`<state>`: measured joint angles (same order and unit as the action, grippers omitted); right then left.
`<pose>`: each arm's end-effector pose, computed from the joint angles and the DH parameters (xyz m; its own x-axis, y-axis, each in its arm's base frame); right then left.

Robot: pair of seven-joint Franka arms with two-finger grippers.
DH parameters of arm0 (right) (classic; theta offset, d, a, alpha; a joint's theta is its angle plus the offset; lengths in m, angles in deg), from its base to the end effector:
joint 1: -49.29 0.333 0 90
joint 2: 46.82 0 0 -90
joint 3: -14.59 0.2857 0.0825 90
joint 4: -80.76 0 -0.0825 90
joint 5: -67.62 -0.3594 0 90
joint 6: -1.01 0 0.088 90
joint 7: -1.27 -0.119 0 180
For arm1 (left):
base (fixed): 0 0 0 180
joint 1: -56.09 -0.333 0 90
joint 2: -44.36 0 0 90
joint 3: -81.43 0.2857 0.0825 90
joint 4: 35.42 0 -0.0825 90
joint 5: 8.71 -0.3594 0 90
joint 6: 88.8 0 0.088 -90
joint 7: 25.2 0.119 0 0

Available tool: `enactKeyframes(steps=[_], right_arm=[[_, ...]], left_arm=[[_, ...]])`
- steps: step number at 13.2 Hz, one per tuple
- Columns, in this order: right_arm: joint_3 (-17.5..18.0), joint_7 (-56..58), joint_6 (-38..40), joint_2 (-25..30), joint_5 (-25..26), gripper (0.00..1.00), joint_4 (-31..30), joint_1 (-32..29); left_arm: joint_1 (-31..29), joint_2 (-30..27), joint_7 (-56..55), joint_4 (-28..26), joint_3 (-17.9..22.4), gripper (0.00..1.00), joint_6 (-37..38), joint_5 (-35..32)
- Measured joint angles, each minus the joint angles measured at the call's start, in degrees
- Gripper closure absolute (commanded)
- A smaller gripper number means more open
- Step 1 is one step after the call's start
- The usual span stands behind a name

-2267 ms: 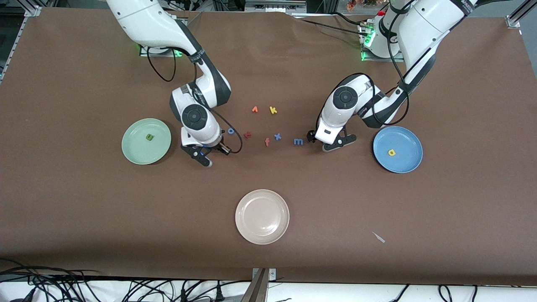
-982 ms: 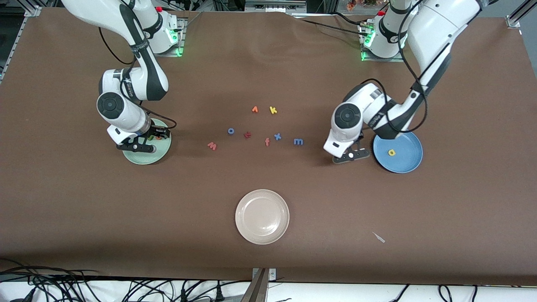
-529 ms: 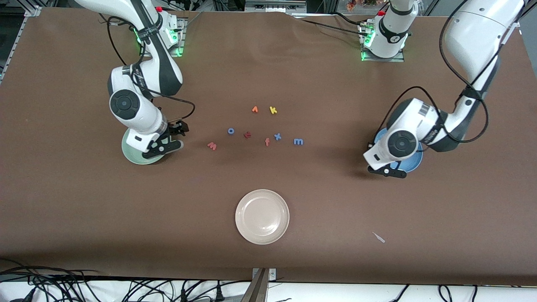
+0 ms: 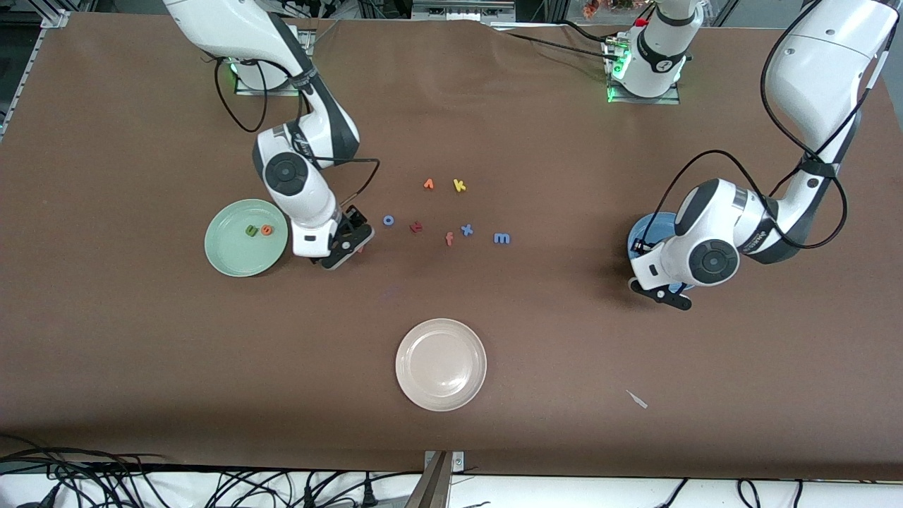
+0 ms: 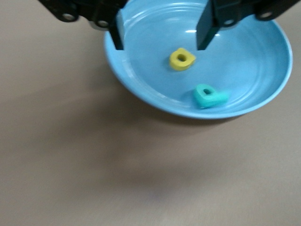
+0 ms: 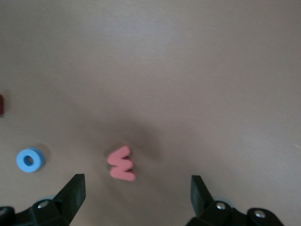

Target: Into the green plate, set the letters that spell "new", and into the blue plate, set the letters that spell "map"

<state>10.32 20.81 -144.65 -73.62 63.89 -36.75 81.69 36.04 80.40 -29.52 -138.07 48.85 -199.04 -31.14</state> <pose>0.5030 0.2683 0.1909 0.7056 0.7081 0.0255 0.7083 -0.7059 0.0043 0.5653 -0.0843 0.1991 0.8824 -0.3005 -0.3621 -0.3202 -0.9473 0.0060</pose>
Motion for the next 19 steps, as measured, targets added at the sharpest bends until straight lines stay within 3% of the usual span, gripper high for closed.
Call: enactKeyframes(steps=[2,3,6,11,12,15,19], right_arm=[[0.15,1.70,-0.47,-0.52,0.00,0.15,0.00,-0.07],[0.13,2.07,-0.77,-0.95,0.00,0.24,-0.01,-0.13],[0.97,2.86,-2.79,-2.39,0.00,0.27,-0.01,-0.02],[1.34,3.71,-4.39,-3.65,0.06,0.35,-0.01,0.00],[1.33,4.13,-4.39,-3.67,0.06,0.42,-0.01,-0.03],[1.27,4.82,-4.39,-3.79,0.06,0.72,-0.08,-0.12],[1.15,5.10,-4.45,-3.73,0.10,0.74,-0.03,-0.17]], left_arm=[[0.43,0.03,-8.69,0.74,-2.22,0.00,-0.88,1.48],[1.14,0.14,-15.51,0.71,-3.82,0.00,-3.16,3.10],[5.89,0.71,-36.10,0.54,-5.25,0.00,-8.87,6.85],[14.58,1.48,-69.12,-2.93,-5.29,0.00,-21.24,7.19],[16.09,1.54,-76.22,-3.79,-5.17,0.00,-23.72,7.08],[19.98,1.91,-97.51,-4.26,-4.76,0.00,-25.55,2.20],[21.81,3.66,-116.88,-4.23,-4.46,0.00,-25.70,-5.71]])
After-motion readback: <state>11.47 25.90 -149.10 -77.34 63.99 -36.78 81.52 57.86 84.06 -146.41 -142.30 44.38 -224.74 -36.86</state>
